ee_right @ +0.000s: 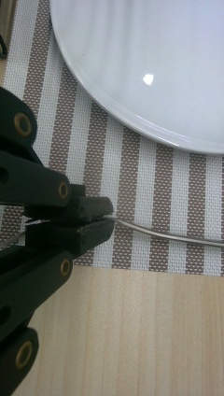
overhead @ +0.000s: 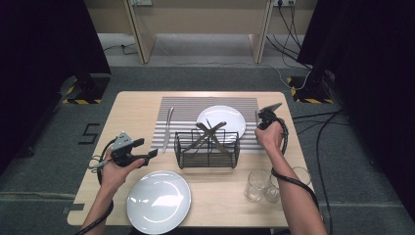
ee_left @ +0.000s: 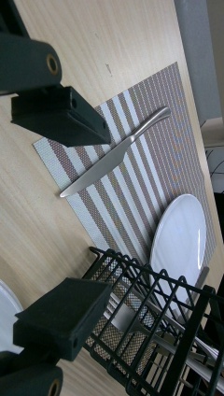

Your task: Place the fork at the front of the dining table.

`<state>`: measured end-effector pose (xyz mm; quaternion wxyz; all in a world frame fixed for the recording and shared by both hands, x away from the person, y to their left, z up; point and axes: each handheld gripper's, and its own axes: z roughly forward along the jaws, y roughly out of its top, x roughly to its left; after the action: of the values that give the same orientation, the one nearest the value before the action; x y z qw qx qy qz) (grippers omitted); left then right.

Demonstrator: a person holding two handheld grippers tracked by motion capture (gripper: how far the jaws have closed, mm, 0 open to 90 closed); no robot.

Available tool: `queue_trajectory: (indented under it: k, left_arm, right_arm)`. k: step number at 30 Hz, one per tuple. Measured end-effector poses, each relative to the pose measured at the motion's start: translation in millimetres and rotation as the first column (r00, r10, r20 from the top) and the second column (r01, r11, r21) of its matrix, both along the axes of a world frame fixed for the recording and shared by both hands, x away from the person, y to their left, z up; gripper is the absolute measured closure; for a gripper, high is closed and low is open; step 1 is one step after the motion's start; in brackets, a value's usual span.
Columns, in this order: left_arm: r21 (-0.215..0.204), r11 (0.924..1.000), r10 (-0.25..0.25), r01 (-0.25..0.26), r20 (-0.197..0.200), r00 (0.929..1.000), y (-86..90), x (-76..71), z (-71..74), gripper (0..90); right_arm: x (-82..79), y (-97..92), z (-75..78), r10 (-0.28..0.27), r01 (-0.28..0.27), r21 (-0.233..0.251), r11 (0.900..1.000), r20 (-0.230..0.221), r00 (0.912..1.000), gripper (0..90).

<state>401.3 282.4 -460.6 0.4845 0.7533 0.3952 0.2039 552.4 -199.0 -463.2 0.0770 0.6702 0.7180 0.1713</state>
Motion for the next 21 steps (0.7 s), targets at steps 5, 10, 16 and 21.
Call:
queue_trajectory:
  k: [5, 10, 16, 21]
  left_arm:
    - [-0.001, 1.0, 0.001, -0.001, 0.0, 1.0, 0.0, 0.2, -0.4, 23.5]
    - [-0.001, 1.0, -0.001, 0.001, -0.002, 1.0, -0.4, 0.1, -0.7, 23.5]
    - [-0.003, 1.0, -0.001, 0.001, -0.002, 1.0, -0.3, 0.3, -0.6, 23.4]
    - [-0.004, 1.0, -0.002, 0.002, -0.001, 1.0, -0.2, 0.3, -0.6, 23.4]
  right_arm:
    - [-0.2, 4.1, 0.4, 0.011, -0.011, -0.029, 0.9995, 0.004, 0.9999, 87.4]
    - [0.0, 8.9, 0.8, 0.021, -0.02, -0.046, 0.9987, 0.002, 0.9998, 86.9]
    - [0.9, 12.4, 0.5, 0.034, -0.034, -0.051, 0.9981, -0.002, 0.9994, 86.1]
    - [1.3, 17.4, -1.4, 0.06, -0.06, -0.065, 0.996, -0.014, 0.9981, 82.0]
